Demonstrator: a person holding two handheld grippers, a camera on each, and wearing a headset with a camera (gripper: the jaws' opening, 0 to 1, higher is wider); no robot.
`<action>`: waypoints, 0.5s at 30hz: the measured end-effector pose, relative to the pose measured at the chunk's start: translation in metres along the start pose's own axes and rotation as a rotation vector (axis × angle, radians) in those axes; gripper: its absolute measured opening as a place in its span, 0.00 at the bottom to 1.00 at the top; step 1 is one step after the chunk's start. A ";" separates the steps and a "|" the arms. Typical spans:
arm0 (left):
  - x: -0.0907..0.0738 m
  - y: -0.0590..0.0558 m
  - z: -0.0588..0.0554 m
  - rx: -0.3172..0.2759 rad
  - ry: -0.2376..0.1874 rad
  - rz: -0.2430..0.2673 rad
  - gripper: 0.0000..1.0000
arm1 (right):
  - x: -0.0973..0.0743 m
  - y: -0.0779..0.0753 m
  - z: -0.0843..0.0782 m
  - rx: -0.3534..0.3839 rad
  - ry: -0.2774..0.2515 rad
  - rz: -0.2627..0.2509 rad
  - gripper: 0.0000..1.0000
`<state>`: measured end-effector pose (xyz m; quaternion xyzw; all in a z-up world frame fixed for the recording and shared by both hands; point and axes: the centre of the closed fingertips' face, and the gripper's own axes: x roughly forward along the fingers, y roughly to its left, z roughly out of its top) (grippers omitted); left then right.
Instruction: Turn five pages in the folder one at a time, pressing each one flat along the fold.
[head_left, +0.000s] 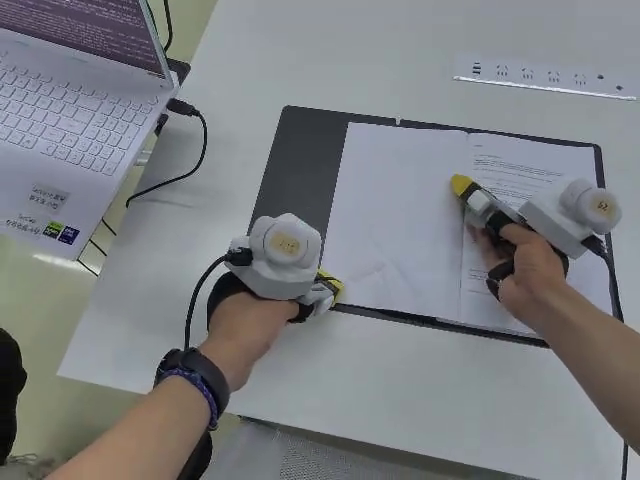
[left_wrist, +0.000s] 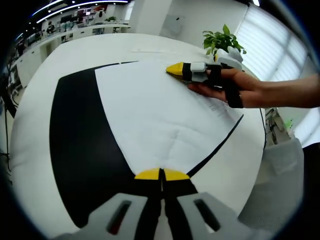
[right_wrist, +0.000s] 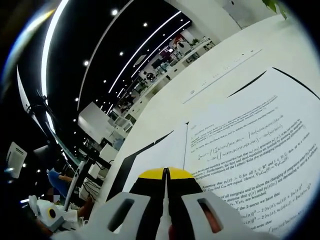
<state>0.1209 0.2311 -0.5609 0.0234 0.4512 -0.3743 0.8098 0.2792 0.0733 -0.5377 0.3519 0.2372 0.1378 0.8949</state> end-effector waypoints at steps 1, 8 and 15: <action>0.000 0.000 0.000 0.001 0.000 0.000 0.00 | 0.003 -0.002 0.002 0.001 -0.005 -0.003 0.00; 0.000 0.001 0.000 -0.004 0.000 0.000 0.00 | 0.014 0.001 0.011 0.005 -0.032 -0.019 0.00; 0.001 0.001 0.000 -0.007 0.001 -0.001 0.00 | 0.028 0.001 0.023 0.011 -0.051 -0.024 0.00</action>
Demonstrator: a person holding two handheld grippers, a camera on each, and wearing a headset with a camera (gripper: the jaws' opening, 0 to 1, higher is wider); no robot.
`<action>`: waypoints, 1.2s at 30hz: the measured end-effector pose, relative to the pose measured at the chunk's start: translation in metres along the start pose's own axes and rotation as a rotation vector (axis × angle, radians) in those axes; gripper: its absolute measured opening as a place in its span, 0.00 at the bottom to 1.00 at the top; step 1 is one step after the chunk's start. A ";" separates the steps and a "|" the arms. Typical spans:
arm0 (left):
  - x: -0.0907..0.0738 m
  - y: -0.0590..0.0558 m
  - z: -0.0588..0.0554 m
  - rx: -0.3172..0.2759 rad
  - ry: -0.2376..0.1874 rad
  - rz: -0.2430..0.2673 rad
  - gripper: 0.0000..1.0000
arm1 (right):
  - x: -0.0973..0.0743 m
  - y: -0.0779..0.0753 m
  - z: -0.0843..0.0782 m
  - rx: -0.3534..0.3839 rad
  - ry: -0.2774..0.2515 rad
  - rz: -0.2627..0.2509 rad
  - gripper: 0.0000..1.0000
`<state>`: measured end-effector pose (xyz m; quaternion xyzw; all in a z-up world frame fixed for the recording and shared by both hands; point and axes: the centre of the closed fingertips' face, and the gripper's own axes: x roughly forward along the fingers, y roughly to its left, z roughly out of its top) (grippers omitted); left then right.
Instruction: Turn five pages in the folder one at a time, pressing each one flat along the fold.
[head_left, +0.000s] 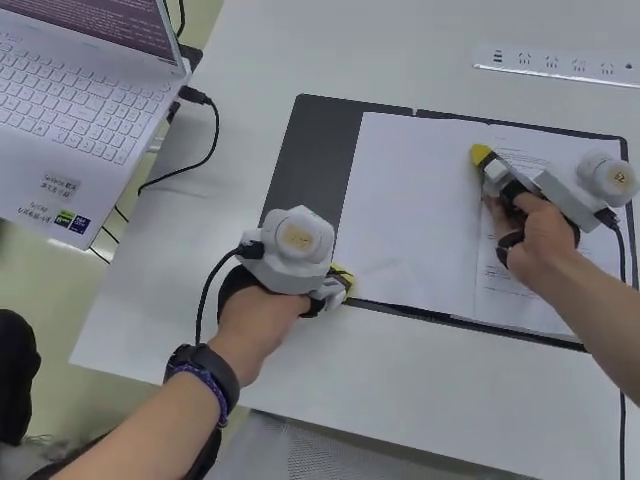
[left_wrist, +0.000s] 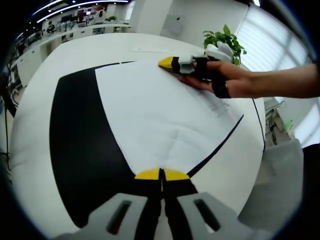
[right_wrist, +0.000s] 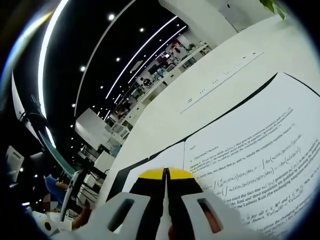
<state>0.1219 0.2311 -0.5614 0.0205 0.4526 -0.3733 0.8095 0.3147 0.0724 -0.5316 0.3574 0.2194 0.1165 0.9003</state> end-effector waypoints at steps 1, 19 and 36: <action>-0.001 0.000 0.000 -0.001 0.000 0.000 0.00 | 0.002 0.000 0.001 -0.003 0.000 -0.001 0.00; -0.001 0.000 0.000 0.003 0.006 -0.004 0.00 | 0.019 -0.007 0.022 0.021 -0.014 -0.011 0.00; 0.000 0.000 0.000 -0.039 -0.001 -0.013 0.00 | -0.016 -0.002 -0.007 -0.017 0.030 0.040 0.00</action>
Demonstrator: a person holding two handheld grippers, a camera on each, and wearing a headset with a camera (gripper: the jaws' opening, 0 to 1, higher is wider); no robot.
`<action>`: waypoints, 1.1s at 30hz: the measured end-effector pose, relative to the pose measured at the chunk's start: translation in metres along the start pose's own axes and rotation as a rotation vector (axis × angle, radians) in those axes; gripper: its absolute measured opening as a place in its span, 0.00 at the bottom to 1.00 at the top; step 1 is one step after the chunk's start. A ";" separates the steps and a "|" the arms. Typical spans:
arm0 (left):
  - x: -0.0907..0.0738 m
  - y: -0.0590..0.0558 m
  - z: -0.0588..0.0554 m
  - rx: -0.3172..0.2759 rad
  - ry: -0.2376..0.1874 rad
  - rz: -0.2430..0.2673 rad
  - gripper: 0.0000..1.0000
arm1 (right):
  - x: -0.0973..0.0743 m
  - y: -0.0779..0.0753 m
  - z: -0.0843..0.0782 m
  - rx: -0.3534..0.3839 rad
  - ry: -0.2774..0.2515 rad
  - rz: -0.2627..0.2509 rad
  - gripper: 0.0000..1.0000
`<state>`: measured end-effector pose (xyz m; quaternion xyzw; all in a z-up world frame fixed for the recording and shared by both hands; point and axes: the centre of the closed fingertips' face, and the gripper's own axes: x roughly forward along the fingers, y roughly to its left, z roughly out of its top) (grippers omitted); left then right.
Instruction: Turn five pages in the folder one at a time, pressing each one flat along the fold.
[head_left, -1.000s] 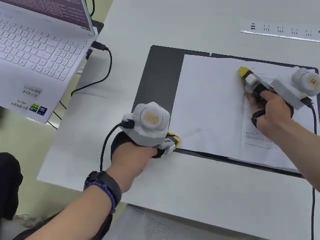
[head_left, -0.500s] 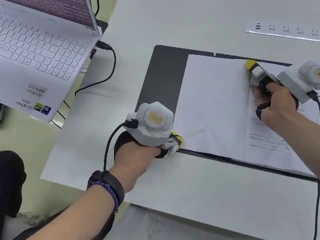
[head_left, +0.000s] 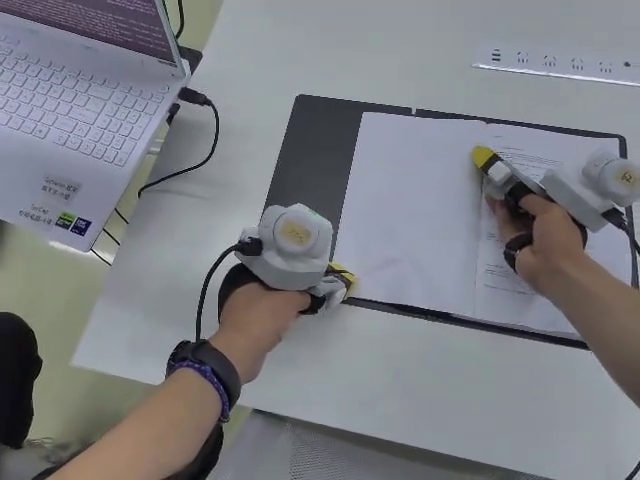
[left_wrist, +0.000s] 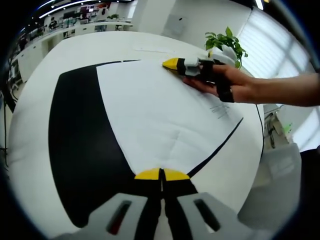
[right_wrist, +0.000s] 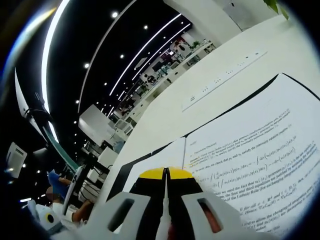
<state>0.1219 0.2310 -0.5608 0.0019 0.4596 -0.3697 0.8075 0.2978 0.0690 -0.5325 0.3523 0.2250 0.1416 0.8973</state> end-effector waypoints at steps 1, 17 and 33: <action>0.000 0.000 0.000 -0.002 -0.001 0.000 0.00 | -0.002 0.000 -0.001 0.002 0.000 0.005 0.00; 0.000 0.000 0.000 0.004 -0.002 0.003 0.00 | -0.044 0.016 -0.033 -0.006 0.026 0.021 0.00; -0.001 0.000 -0.001 0.002 -0.008 0.002 0.00 | -0.084 0.029 -0.067 -0.026 0.095 0.064 0.00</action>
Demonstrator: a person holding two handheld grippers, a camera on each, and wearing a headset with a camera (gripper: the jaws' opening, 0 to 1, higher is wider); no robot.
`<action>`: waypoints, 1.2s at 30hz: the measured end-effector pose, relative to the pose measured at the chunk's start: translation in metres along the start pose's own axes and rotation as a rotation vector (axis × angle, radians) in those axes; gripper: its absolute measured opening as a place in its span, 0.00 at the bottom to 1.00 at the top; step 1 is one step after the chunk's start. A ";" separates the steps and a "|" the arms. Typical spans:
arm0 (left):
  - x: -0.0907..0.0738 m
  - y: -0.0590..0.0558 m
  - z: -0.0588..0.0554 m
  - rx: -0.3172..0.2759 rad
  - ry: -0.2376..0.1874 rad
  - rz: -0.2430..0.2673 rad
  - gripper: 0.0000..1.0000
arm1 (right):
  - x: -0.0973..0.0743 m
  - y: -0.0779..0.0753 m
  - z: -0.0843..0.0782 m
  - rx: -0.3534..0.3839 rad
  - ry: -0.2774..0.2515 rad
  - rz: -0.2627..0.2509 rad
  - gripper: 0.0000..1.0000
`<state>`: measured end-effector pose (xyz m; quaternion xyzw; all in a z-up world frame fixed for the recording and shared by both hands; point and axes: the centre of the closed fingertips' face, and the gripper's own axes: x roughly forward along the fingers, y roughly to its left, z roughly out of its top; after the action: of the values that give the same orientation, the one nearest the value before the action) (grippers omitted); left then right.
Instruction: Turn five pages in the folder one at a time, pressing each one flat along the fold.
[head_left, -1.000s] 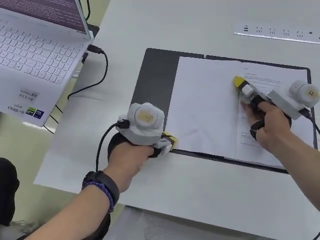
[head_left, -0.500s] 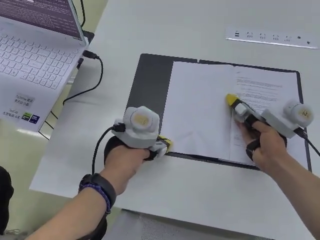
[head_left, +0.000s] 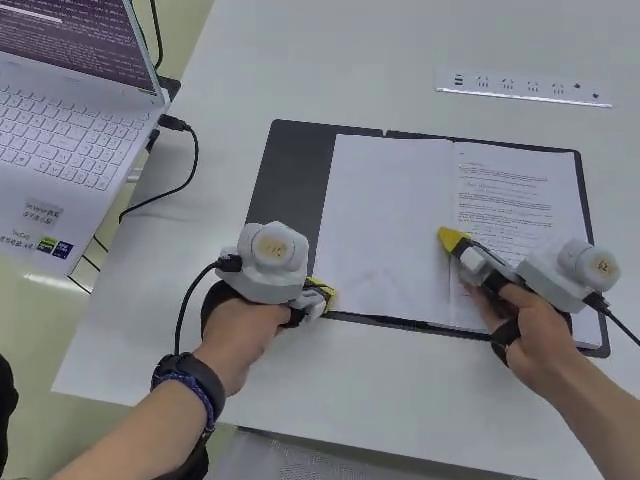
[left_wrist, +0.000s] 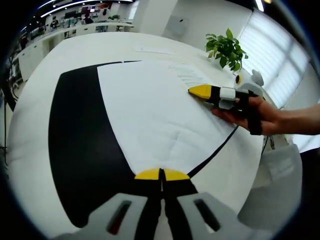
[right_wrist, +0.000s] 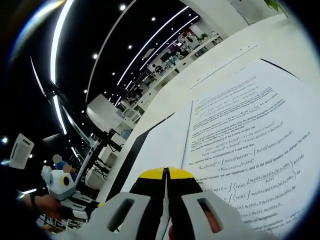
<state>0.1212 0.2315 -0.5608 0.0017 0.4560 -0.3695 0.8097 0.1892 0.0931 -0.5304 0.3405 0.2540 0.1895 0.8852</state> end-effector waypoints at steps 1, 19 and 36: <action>0.000 0.000 0.000 0.002 0.001 0.001 0.00 | -0.002 0.000 -0.002 0.002 0.001 0.002 0.00; -0.002 0.000 -0.001 0.018 -0.009 0.015 0.00 | -0.031 0.003 -0.032 -0.018 0.072 0.028 0.00; -0.002 -0.001 -0.001 0.020 -0.018 0.016 0.00 | -0.063 0.003 -0.063 -0.046 0.132 0.042 0.00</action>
<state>0.1192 0.2327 -0.5595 0.0098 0.4449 -0.3677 0.8166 0.1020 0.0952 -0.5480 0.3121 0.3001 0.2356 0.8701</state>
